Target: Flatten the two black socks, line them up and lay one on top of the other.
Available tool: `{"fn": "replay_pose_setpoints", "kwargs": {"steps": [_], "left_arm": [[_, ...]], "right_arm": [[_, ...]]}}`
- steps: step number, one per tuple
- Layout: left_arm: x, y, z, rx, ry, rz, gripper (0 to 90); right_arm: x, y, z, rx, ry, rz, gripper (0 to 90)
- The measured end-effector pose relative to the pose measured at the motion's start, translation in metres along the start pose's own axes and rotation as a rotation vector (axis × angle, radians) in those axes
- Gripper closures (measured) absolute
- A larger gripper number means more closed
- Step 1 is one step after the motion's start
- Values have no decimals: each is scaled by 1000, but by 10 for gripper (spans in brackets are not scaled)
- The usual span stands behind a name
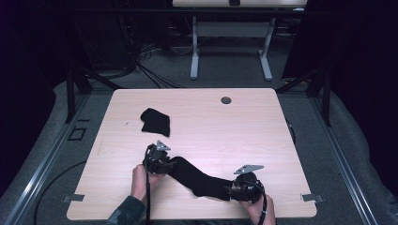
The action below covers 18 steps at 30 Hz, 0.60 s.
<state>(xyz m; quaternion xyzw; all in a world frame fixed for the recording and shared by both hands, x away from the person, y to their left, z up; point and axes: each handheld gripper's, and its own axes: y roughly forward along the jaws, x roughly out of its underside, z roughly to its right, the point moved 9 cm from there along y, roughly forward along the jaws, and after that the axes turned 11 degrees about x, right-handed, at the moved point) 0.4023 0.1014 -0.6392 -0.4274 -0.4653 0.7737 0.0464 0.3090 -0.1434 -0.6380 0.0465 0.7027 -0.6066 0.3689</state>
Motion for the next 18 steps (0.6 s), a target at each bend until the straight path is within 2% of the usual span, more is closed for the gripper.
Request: {"fn": "replay_pose_setpoints", "kwargs": {"steps": [4, 7, 10, 12, 15, 18], "left_arm": [[3, -1, 2, 5, 7, 4, 769], [2, -2, 5, 0, 33, -5, 836], [2, -3, 6, 9, 30, -3, 848], [3, -7, 8, 19, 27, 5, 849], [1, -15, 12, 31, 15, 46, 848], [3, -26, 19, 47, 12, 73, 849]], "right_arm": [[0, 1, -2, -10, -1, 23, 701], [1, 1, -5, -38, -9, 24, 782], [1, -1, -4, -59, 1, 33, 810], [-1, -5, 0, -56, 6, 51, 817], [-6, -13, 5, -60, 19, 78, 818], [-10, -20, 7, -70, 2, 84, 818]]}}
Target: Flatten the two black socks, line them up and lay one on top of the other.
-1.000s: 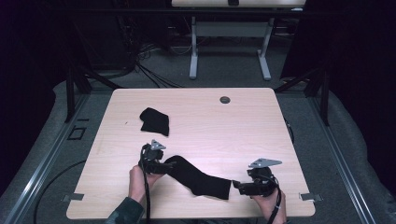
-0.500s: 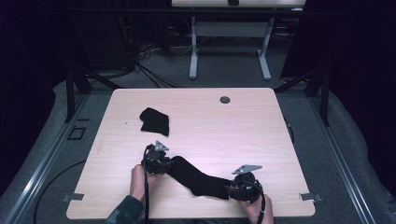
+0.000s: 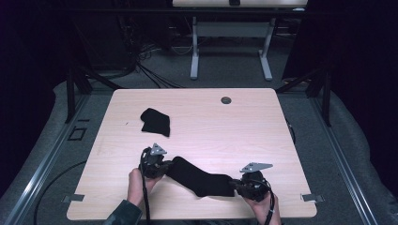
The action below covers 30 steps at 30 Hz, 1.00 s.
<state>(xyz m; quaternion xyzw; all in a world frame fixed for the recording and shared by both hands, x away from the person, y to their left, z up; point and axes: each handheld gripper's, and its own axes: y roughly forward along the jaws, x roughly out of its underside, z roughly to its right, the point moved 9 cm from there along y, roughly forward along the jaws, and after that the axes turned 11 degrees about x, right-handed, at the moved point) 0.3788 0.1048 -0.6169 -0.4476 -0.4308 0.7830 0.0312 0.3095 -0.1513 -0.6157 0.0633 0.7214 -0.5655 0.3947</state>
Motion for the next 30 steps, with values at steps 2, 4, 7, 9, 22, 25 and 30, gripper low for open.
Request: {"fn": "replay_pose_setpoints", "kwargs": {"steps": [2, 4, 7, 9, 22, 25, 30], "left_arm": [[2, -6, 5, 8, -18, 12, 849], [6, -12, 9, 18, -28, 18, 849], [10, -21, 17, 25, -36, 35, 848], [14, -24, 22, 43, -44, 39, 848], [49, -17, 40, 29, -94, 24, 843], [51, -15, 41, 25, -99, 27, 840], [57, -10, 46, 46, -92, 15, 833]], "right_arm": [[-4, -4, 1, -7, -6, 10, 818], [-7, -11, 2, -14, -5, 3, 818], [-14, -19, 4, -23, -18, 5, 818], [-18, -22, 7, -20, -40, -9, 818], [-15, 1, 12, -2, -99, -107, 770], [-10, 7, 5, -6, -113, -91, 755], [-3, 18, 0, 41, -133, -85, 753]]}}
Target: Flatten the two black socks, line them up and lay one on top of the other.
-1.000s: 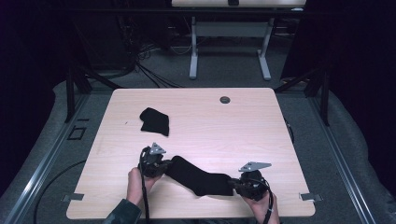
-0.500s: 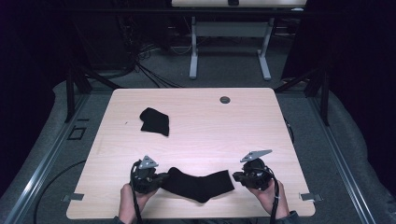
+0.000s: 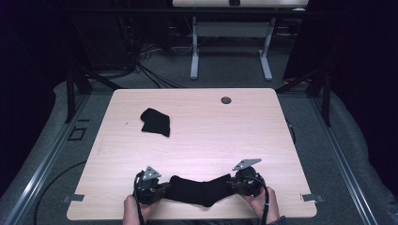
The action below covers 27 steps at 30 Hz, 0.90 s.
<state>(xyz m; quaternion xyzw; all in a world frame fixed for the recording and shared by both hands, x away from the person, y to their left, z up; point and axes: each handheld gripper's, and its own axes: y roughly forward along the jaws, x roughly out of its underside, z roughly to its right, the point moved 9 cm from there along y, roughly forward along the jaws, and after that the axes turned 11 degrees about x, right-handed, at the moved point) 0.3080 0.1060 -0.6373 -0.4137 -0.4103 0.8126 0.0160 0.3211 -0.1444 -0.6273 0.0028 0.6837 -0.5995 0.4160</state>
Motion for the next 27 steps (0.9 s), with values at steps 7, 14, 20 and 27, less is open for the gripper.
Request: {"fn": "replay_pose_setpoints", "kwargs": {"steps": [7, 14, 20, 27], "left_arm": [[5, -2, -3, -9, 21, -23, 726], [3, -14, -9, -29, 13, 31, 350], [-6, -35, -28, -68, -39, 92, 245], [-25, -48, -56, -127, -33, 88, 160]], "right_arm": [[8, 2, 4, 13, -4, -2, 771], [5, 1, 5, -15, 14, 24, 560], [4, -18, 40, 23, 164, 139, 275], [25, -14, 87, 127, 227, 149, 115]]}}
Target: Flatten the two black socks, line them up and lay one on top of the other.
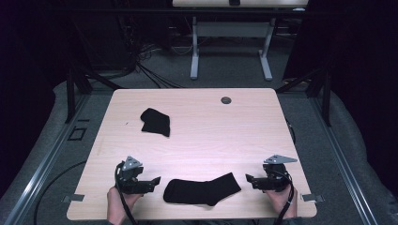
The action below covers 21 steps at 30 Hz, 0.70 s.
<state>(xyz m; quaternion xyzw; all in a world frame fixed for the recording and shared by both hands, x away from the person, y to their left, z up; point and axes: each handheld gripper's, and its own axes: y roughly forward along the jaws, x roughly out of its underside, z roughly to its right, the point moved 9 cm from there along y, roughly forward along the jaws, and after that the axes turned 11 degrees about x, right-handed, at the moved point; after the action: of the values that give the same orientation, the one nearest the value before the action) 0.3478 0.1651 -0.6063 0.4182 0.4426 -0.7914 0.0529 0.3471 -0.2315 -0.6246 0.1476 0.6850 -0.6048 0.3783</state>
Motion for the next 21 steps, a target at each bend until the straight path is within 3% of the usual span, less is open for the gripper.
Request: {"fn": "replay_pose_setpoints", "kwargs": {"steps": [5, 11, 21], "left_arm": [[-18, 2, -23, -39, 4, -9, 137], [-38, 8, -43, -64, 5, -31, 85], [-65, 22, -67, -80, -7, -54, 63]], "right_arm": [[10, 12, 17, 71, -18, -17, 3], [12, 21, 27, 121, -26, -11, 0], [16, 25, 28, 122, -39, 0, 0]]}}
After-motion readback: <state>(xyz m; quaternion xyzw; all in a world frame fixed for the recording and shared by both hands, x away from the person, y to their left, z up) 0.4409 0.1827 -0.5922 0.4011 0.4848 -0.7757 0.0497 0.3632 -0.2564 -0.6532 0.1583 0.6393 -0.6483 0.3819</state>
